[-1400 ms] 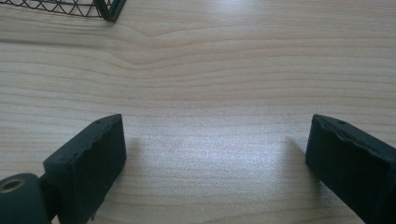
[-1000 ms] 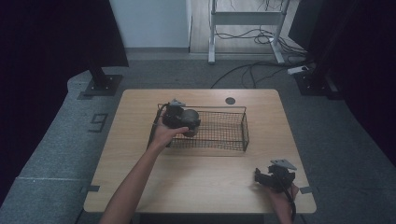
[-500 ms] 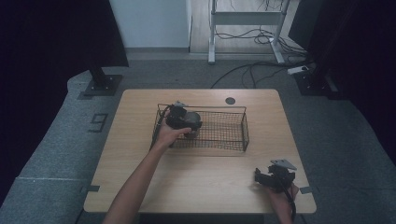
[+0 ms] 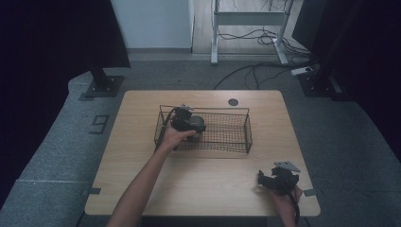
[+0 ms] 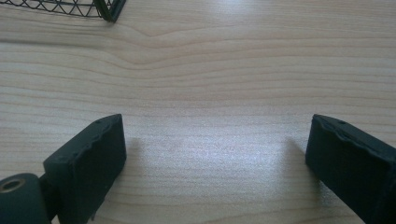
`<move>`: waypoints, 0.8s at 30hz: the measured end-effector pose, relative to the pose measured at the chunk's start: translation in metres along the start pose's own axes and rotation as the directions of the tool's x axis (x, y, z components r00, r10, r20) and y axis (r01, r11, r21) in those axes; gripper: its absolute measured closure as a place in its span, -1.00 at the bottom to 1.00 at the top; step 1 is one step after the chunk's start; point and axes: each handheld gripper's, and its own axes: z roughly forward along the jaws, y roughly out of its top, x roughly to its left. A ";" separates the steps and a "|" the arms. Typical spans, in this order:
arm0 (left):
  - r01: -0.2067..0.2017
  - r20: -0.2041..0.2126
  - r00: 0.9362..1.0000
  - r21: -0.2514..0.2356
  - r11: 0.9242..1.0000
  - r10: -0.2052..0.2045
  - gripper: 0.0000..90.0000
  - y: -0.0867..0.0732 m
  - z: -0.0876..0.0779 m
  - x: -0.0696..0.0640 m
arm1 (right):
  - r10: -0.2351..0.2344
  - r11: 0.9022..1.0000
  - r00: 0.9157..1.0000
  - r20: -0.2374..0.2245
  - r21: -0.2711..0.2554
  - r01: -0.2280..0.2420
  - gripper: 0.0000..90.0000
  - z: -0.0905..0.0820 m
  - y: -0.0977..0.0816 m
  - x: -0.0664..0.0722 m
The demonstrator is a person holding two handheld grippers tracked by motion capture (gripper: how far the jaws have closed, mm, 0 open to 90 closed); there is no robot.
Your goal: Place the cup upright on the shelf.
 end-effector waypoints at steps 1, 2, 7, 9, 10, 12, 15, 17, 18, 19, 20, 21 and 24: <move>0.003 0.002 1.000 0.009 1.000 -0.003 -0.68 0.000 0.001 0.001 | 0.000 1.000 1.000 0.000 0.000 0.000 -0.89 0.000 0.000 0.000; 0.007 0.001 1.000 0.021 1.000 -0.007 -0.68 -0.001 0.002 0.001 | 0.000 1.000 1.000 0.000 0.000 0.000 -0.89 0.000 0.000 0.000; 0.008 -0.009 1.000 0.054 0.998 -0.008 -0.68 -0.001 0.007 0.002 | 0.000 1.000 1.000 0.000 0.000 0.000 -0.89 0.000 0.000 0.000; 0.009 -0.009 1.000 0.063 0.998 -0.008 -0.69 -0.002 0.009 0.002 | 0.000 1.000 1.000 0.000 0.000 0.000 -0.89 0.000 0.000 0.000; 0.011 -0.008 1.000 0.068 0.998 -0.011 -0.69 -0.002 0.010 0.002 | 0.000 1.000 1.000 0.000 0.000 0.000 -0.89 0.000 0.000 0.000; 0.013 -0.006 1.000 0.077 0.997 -0.013 -0.69 -0.002 0.011 0.003 | 0.000 1.000 1.000 0.000 0.000 0.000 -0.89 0.000 0.000 0.000; 0.017 -0.013 1.000 0.087 0.996 -0.016 -0.69 -0.003 0.014 0.003 | 0.000 1.000 1.000 0.000 0.000 0.000 -0.89 0.000 0.000 0.000; 0.024 -0.012 1.000 0.085 0.996 -0.023 -0.69 -0.003 0.014 0.003 | 0.000 1.000 1.000 0.000 0.000 0.000 -0.89 0.000 0.000 0.000; 0.024 -0.013 1.000 0.086 0.996 -0.023 -0.69 -0.003 0.014 0.003 | 0.000 1.000 1.000 0.000 0.000 0.000 -0.89 0.000 0.000 0.000; 0.024 -0.013 1.000 0.088 0.996 -0.023 -0.69 -0.003 0.014 0.003 | 0.000 1.000 1.000 0.000 0.000 0.000 -0.89 0.000 0.000 0.000; 0.022 -0.013 1.000 0.090 0.996 -0.021 -0.70 -0.003 0.014 0.003 | 0.000 1.000 1.000 0.000 0.000 0.000 -0.89 0.000 0.000 0.000; 0.025 -0.013 1.000 0.091 0.996 -0.024 -0.70 -0.003 0.014 0.003 | 0.000 1.000 1.000 0.000 0.000 0.000 -0.89 0.000 0.000 0.000; 0.032 -0.015 0.999 0.090 0.995 -0.031 -0.72 -0.003 0.014 0.004 | 0.001 1.000 1.000 0.000 0.000 -0.001 -0.89 0.000 0.000 0.000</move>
